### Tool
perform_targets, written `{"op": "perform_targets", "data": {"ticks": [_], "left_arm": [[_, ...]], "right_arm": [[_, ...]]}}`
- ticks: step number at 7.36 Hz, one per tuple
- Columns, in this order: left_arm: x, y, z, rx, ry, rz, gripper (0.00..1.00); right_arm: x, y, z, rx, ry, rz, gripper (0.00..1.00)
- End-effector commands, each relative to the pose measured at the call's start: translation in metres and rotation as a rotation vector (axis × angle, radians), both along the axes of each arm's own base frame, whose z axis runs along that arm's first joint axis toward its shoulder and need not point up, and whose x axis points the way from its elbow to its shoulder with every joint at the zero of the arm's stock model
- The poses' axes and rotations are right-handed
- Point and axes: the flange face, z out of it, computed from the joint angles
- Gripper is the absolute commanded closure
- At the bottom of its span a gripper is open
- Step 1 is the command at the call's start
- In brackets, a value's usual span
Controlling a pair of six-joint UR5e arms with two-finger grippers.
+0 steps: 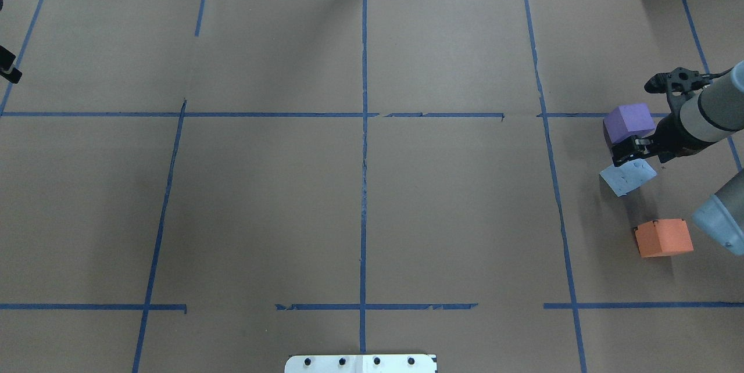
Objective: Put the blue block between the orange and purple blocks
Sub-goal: 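Release the light blue cube and withdraw the right arm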
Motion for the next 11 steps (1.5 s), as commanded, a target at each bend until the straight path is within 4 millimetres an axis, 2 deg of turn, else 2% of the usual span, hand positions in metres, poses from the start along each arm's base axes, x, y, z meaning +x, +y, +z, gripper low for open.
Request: {"op": "perform_targets", "data": {"ticks": [1, 3, 4, 5, 6, 7, 8, 10, 11], "left_arm": [[0.000, 0.000, 0.000, 0.001, 0.000, 0.000, 0.00], [-0.002, 0.002, -0.001, 0.009, -0.002, 0.002, 0.00], [-0.004, 0.006, 0.007, 0.001, -0.008, 0.003, 0.00], [-0.022, 0.003, 0.016, 0.038, -0.016, 0.028, 0.00], [-0.065, 0.006, 0.038, 0.055, -0.024, 0.032, 0.00], [-0.106, 0.021, 0.063, 0.029, -0.028, -0.017, 0.00], [-0.130, 0.044, 0.093, 0.024, -0.027, -0.006, 0.00], [-0.138, 0.093, 0.148, -0.064, -0.016, -0.013, 0.00], [-0.139, 0.091, 0.148, -0.063, -0.022, -0.013, 0.00]], "right_arm": [[0.065, -0.020, -0.004, 0.023, -0.020, 0.003, 0.00], [0.165, -0.034, 0.016, 0.098, 0.018, -0.077, 0.00], [0.217, -0.031, 0.029, 0.119, 0.039, -0.117, 0.00], [0.264, -0.022, 0.044, 0.126, 0.050, -0.153, 0.00], [0.285, -0.013, 0.052, 0.097, 0.048, -0.157, 0.00], [0.284, -0.002, 0.064, 0.062, 0.018, -0.144, 0.00], [0.281, -0.002, 0.063, 0.057, -0.022, -0.138, 0.00], [0.280, -0.003, 0.059, 0.035, -0.022, -0.105, 0.00], [0.280, -0.003, 0.058, 0.036, -0.022, -0.104, 0.00]]}}
